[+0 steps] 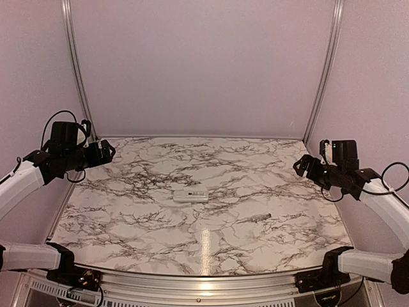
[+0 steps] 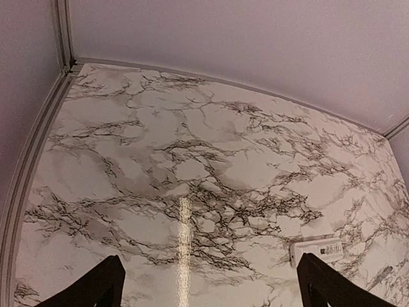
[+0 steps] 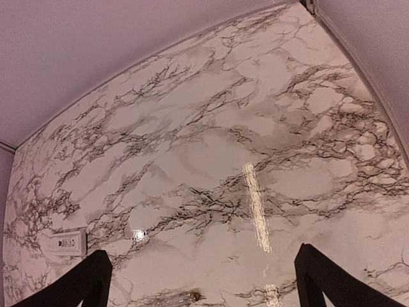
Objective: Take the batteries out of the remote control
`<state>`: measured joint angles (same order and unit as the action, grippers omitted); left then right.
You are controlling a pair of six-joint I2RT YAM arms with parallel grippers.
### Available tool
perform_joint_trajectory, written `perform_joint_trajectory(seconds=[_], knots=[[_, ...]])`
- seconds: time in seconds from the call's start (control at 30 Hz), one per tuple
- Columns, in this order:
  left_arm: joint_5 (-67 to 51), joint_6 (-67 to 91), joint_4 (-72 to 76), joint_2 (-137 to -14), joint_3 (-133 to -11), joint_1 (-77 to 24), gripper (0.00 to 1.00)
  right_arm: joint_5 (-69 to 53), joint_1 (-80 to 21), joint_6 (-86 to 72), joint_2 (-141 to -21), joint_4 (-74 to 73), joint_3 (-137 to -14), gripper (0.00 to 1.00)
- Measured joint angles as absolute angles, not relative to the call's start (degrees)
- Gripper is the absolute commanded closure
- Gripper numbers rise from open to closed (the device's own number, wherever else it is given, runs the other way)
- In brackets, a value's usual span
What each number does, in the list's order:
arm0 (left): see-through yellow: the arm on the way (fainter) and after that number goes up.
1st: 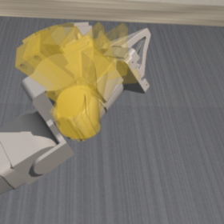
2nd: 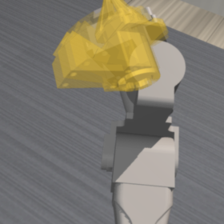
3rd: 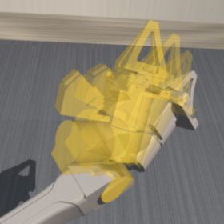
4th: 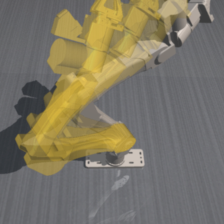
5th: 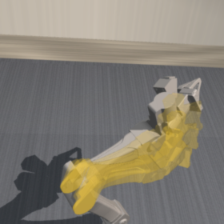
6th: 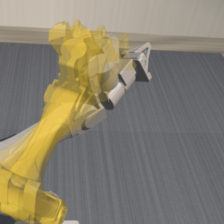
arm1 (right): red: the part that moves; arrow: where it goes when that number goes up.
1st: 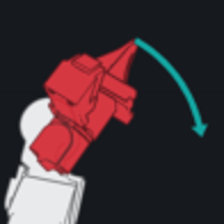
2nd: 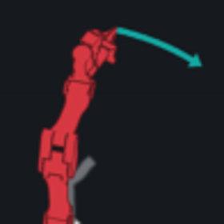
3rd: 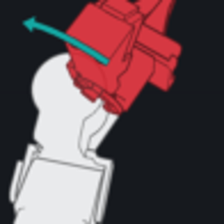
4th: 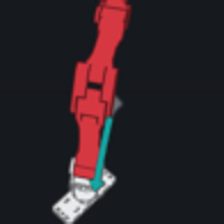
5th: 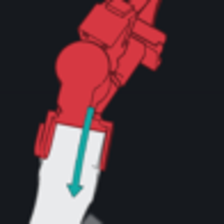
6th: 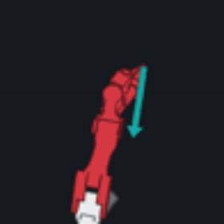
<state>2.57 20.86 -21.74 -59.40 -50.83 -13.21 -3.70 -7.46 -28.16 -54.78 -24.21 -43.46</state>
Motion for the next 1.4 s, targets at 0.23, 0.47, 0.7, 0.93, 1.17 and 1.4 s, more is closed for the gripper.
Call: perform_joint_trajectory(seconds=[0.23, 0.47, 0.7, 0.93, 1.17, 1.4], knots=[[-2.2, 19.3, -23.6, -66.9, -52.5, -21.8, 0.01, -11.2, -4.8, -26.5, -54.1, -24.3, -41.1, 0.02], [-4.3, 12.3, -22.9, -73.9, -55.5, -30.3, 0.01, -14.4, -5.2, -24.4, -54.2, -25.9, -41.1, 0.02], [-7.2, -0.5, -19.8, -79.4, -56.2, -36.1, 0.01, -15.1, -7.7, -21.6, -56.8, -29.6, -43.5, 0.02], [-11.4, -13.7, -16.3, -83.5, -58.6, -37.3, 0.01, -16.5, -10.5, -20.8, -56.6, -31.2, -44.0, 0.02], [-15.7, -23.9, -15.2, -88.8, -62.7, -37.8, 0.01, -16.0, -10.7, -20.7, -56.2, -34.3, -44.2, 0.02], [-19.8, -33.1, -16.0, -93.6, -66.0, -38.3, 0.01, -14.4, -10.9, -21.3, -56.4, -38.7, -44.2, 0.02]])
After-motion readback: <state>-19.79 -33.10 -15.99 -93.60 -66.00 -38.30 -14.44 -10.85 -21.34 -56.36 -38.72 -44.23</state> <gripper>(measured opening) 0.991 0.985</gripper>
